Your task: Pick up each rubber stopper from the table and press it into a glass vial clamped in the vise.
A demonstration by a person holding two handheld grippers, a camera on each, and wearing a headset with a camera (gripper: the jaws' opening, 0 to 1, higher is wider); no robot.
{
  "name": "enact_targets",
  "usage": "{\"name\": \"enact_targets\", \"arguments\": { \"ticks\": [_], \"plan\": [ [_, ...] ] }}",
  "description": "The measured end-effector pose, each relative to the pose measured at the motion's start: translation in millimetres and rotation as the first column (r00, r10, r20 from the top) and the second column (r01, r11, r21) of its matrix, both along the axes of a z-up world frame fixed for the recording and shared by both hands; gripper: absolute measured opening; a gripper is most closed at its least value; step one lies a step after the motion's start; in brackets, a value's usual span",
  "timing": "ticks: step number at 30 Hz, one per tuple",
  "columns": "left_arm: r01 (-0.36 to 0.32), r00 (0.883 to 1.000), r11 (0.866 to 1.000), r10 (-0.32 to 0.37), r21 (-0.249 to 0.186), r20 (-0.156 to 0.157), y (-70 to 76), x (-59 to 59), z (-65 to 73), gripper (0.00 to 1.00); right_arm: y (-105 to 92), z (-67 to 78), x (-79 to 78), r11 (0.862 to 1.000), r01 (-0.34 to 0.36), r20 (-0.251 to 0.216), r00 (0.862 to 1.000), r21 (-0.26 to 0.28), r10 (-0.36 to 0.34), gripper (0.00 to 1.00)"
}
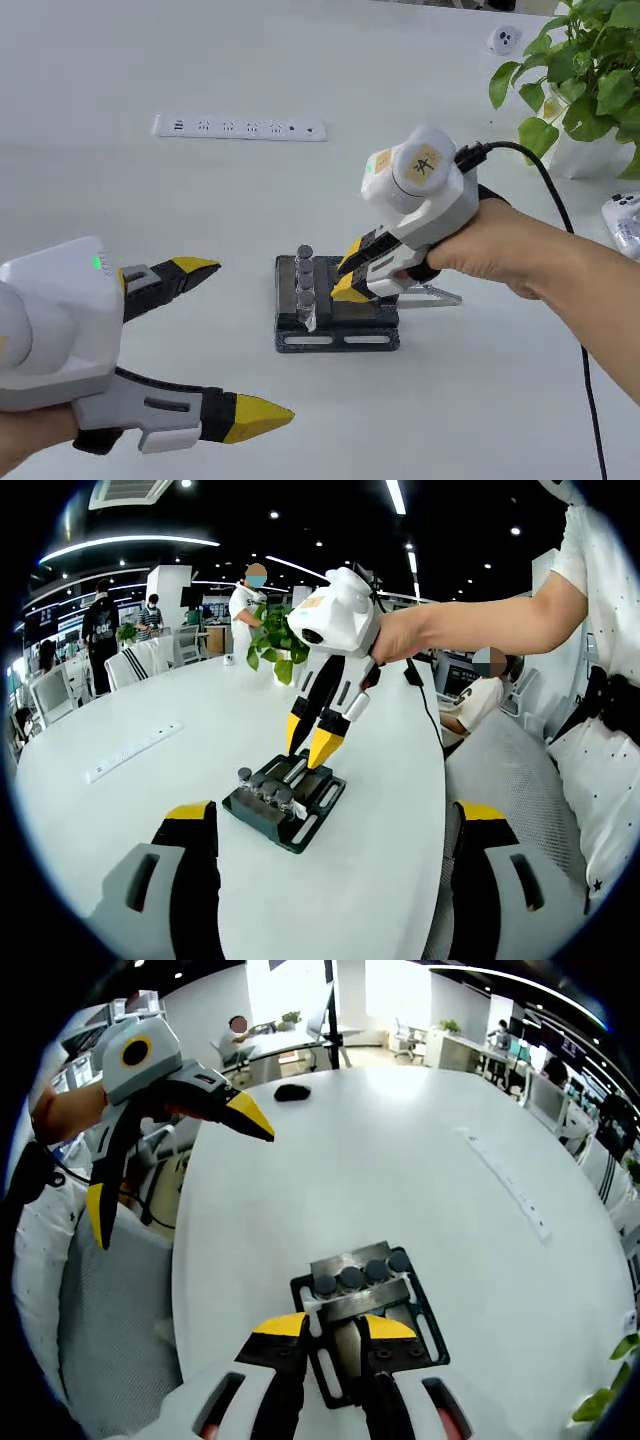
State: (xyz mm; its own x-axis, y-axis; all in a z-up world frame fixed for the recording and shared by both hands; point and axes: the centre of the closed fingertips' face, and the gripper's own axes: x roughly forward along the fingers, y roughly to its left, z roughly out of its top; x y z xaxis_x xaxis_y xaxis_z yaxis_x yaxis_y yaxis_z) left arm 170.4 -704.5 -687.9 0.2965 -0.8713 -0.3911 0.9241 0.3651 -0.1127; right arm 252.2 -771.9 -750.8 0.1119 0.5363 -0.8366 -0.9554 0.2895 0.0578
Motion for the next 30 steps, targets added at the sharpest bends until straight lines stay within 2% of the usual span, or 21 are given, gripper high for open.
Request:
{"name": "enact_targets", "arguments": {
  "ticks": [8,11,13,16,21,25,30],
  "plan": [
    [-0.004,1.000,1.000,0.004,0.002,0.020,-0.7,2.4,2.6,0.99,-20.8,12.7,-8.9,0.995,0.071,0.019,0.997,0.072,-0.072,0.24],
    [-0.002,1.000,1.000,0.002,0.012,0.026,-0.2,2.6,2.1,0.99,-28.8,13.6,-13.7,0.990,0.100,0.015,0.995,0.099,-0.102,0.27],
    [-0.001,0.999,1.000,0.000,0.027,0.043,0.9,3.9,1.1,0.99,-35.4,14.3,-17.6,0.986,0.117,0.020,0.993,0.116,-0.120,0.29],
    [-0.009,0.999,1.000,0.008,0.025,0.044,0.4,4.3,2.6,0.99,-44.3,16.0,-22.6,0.979,0.144,0.028,0.988,0.145,-0.150,0.33],
    [-0.017,0.998,0.999,0.015,0.033,0.060,4.2,6.7,-0.6,0.99,-58.3,16.0,-32.5,0.963,0.183,0.025,0.981,0.200,-0.191,0.39],
    [-0.030,0.997,0.999,0.028,0.022,0.068,6.0,9.3,-1.9,0.99,-64.5,17.3,-39.3,0.943,0.211,0.031,0.973,0.259,-0.227,0.45],
    [-0.031,0.997,0.999,0.029,0.032,0.069,9.2,11.1,-10.1,0.99,-70.0,14.3,-46.8,0.915,0.248,0.033,0.962,0.319,-0.272,0.56]
  ]
}}
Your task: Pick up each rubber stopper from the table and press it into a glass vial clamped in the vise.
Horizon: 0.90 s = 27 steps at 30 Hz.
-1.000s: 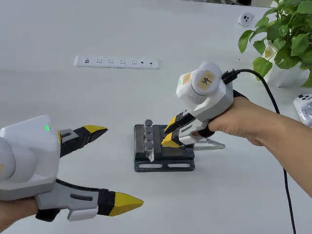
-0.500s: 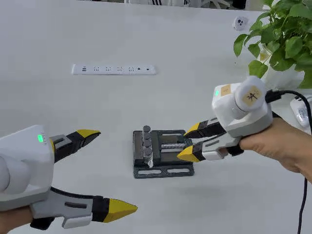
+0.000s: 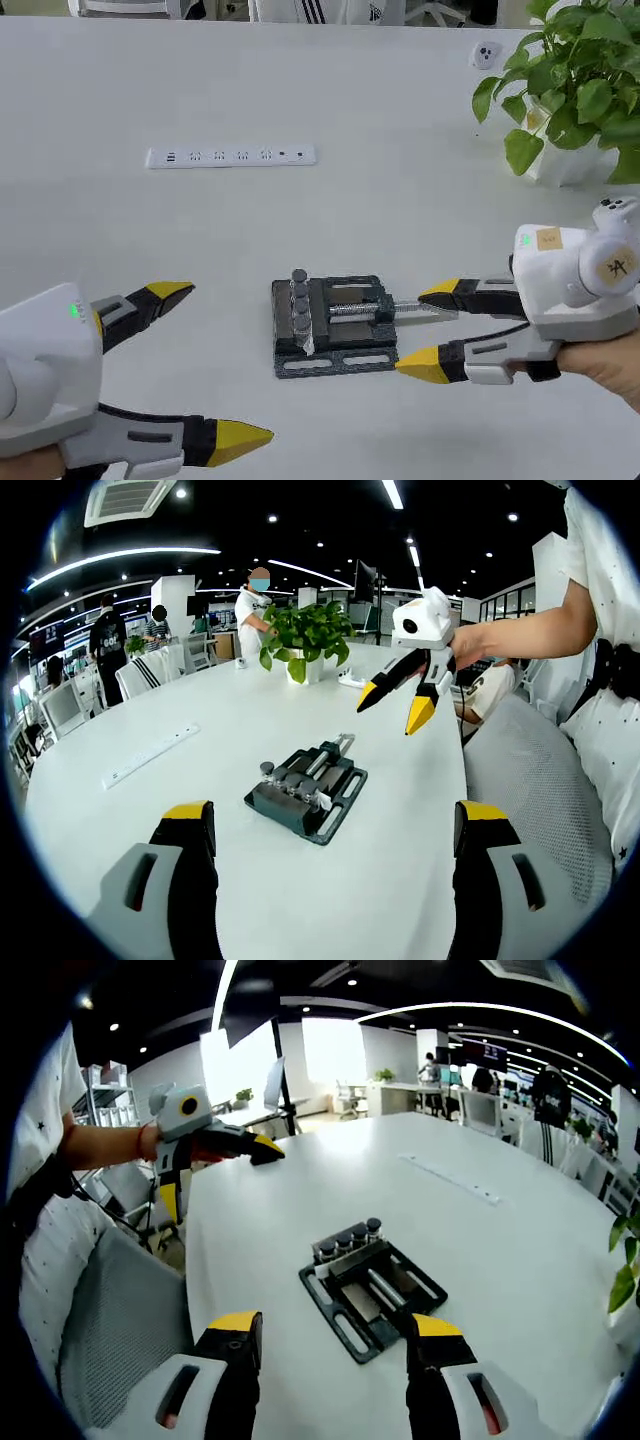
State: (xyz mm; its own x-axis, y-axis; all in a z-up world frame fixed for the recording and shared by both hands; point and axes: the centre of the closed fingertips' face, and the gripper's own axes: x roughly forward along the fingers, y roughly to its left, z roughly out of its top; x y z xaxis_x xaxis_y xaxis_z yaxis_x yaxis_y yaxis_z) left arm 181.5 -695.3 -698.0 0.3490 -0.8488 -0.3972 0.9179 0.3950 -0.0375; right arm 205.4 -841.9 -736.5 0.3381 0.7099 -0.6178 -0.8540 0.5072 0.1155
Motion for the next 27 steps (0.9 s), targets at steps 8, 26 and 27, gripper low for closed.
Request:
{"name": "enact_targets", "arguments": {
  "ticks": [8,26,27],
  "plan": [
    [-0.009,1.000,1.000,0.009,0.010,-0.008,4.3,1.2,-10.4,0.99,-7.8,-10.2,-12.9,0.996,0.061,0.006,0.998,0.070,-0.061,0.71],
    [-0.010,0.999,0.999,0.011,0.031,-0.033,2.7,-3.4,-20.0,0.99,-6.0,-10.7,-17.5,0.983,0.103,0.025,0.994,0.151,-0.108,0.80],
    [-0.009,0.999,0.999,0.011,0.034,-0.033,3.6,-3.1,-20.8,0.99,-6.1,-10.3,-17.3,0.982,0.104,0.025,0.994,0.156,-0.109,0.80]
  ]
}}
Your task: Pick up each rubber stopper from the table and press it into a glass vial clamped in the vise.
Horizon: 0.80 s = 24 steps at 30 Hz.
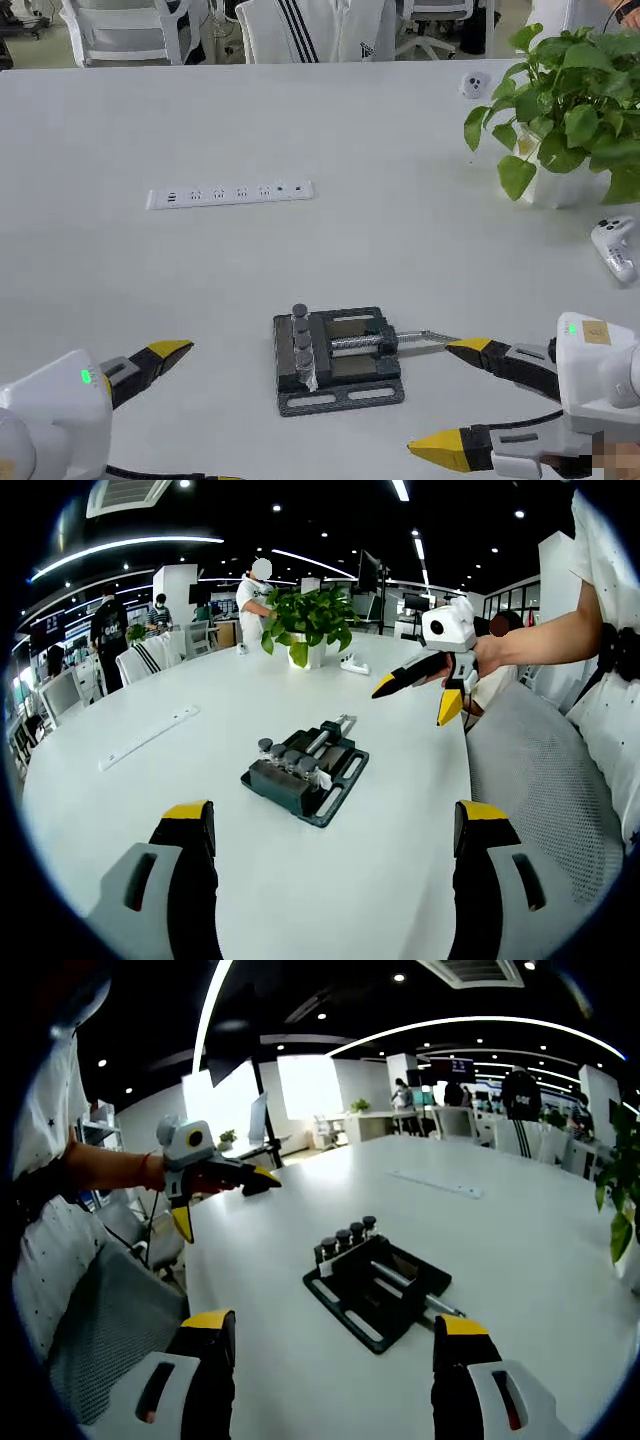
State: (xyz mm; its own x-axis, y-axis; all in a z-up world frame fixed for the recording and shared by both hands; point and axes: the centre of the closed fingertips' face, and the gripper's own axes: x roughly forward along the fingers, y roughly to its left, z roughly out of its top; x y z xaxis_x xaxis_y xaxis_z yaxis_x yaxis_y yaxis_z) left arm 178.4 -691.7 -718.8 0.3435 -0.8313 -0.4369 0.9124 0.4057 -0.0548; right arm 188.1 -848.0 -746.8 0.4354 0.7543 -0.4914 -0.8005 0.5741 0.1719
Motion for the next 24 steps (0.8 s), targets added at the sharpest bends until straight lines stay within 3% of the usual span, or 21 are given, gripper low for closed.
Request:
{"name": "enact_targets", "arguments": {
  "ticks": [24],
  "plan": [
    [0.020,1.000,1.000,-0.020,0.011,-0.014,1.1,-6.4,-6.9,0.99,1.1,9.0,-0.5,1.000,0.001,0.018,1.000,0.008,-0.002,0.78]
  ]
}}
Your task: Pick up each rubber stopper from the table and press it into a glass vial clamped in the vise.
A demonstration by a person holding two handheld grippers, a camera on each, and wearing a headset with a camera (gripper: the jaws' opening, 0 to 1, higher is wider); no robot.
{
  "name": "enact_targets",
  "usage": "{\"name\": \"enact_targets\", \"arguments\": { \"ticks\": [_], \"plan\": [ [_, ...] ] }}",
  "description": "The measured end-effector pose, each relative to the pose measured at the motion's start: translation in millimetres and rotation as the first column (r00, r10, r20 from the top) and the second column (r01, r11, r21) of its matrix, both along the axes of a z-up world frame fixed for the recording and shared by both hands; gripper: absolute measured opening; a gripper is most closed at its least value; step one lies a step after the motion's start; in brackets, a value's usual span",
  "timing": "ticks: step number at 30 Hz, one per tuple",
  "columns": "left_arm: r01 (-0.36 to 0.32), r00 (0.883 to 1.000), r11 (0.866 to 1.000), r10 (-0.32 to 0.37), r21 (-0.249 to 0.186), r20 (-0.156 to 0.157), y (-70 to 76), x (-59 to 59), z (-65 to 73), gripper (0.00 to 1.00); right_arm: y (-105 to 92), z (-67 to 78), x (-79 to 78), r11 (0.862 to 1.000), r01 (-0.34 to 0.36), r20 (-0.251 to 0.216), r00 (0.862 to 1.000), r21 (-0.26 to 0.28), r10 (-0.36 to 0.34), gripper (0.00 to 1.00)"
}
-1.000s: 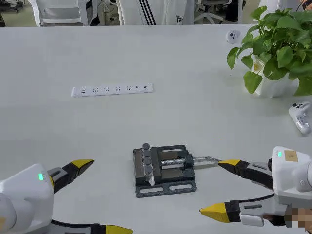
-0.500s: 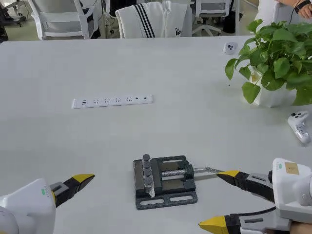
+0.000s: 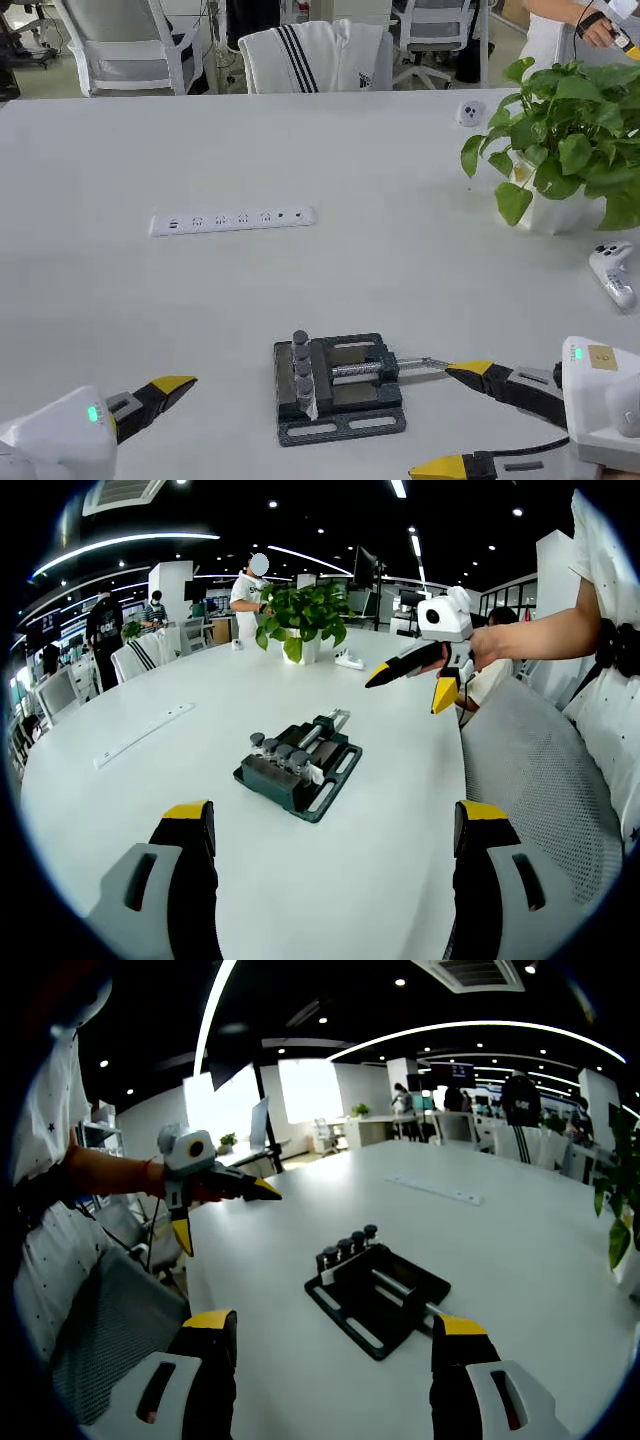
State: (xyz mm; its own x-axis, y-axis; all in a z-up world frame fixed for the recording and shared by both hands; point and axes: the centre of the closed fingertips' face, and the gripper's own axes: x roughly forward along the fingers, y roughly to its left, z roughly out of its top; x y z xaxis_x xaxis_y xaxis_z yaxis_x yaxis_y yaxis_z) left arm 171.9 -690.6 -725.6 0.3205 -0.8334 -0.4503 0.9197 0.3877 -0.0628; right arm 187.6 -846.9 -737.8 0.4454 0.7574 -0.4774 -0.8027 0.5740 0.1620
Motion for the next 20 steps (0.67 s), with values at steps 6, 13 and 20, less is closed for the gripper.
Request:
{"name": "enact_targets", "arguments": {
  "ticks": [6,13,20],
  "plan": [
    [0.004,1.000,1.000,-0.004,0.002,-0.003,1.5,-0.9,-1.3,0.99,1.2,2.3,-0.1,1.000,0.003,0.003,1.000,0.005,-0.003,0.78],
    [0.006,1.000,1.000,-0.006,0.006,-0.004,2.2,-2.1,-1.9,0.99,0.7,2.5,-1.4,1.000,0.004,0.004,1.000,0.008,-0.004,0.78],
    [0.008,1.000,1.000,-0.008,0.007,-0.004,3.3,-1.6,-2.7,0.99,-1.3,2.4,-2.1,1.000,0.009,0.004,1.000,0.011,-0.009,0.78]
  ]
}}
